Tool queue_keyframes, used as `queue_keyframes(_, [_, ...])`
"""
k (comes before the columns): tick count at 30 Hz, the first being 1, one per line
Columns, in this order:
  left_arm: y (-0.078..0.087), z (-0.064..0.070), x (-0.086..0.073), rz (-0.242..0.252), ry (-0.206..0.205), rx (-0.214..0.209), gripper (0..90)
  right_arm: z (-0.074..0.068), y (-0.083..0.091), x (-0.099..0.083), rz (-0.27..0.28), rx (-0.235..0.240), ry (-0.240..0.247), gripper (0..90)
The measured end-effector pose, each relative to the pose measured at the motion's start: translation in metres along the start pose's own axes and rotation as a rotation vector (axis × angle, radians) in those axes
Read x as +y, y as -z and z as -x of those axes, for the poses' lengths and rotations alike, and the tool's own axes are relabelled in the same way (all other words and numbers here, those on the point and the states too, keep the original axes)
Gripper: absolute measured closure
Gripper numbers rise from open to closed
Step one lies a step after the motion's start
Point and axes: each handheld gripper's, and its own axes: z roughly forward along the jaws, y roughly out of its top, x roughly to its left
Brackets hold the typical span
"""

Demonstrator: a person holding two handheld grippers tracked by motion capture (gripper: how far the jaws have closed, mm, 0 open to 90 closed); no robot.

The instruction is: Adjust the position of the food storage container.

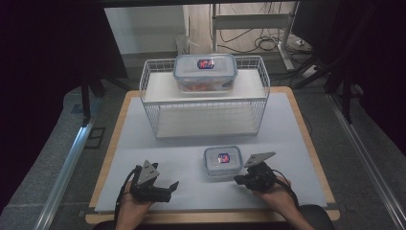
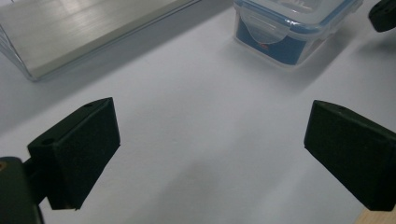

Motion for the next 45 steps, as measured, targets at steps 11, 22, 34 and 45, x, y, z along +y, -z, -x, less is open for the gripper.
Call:
queue_keyframes(11, [-0.042, -0.002, 0.033, -0.036, 0.033, -0.104, 46.6, 0.049, 0.019, 0.001, 0.104, -0.133, -0.091, 88.3])
queue_keyframes(22, [-0.105, 0.01, 0.052, -0.159, 0.016, -0.175, 77.5, 0.052, -0.006, 0.018, 0.066, -0.145, -0.082, 89.3])
queue_keyframes(34, [-0.087, 0.007, 0.043, -0.198, 0.03, -0.132, 83.3, 0.025, -0.019, 0.021, 0.032, -0.089, -0.026, 89.5])
queue_keyframes(45, [-0.068, 0.003, 0.039, -0.18, 0.034, -0.11, 71.2, 0.024, -0.016, 0.019, 0.04, -0.089, -0.007, 84.8])
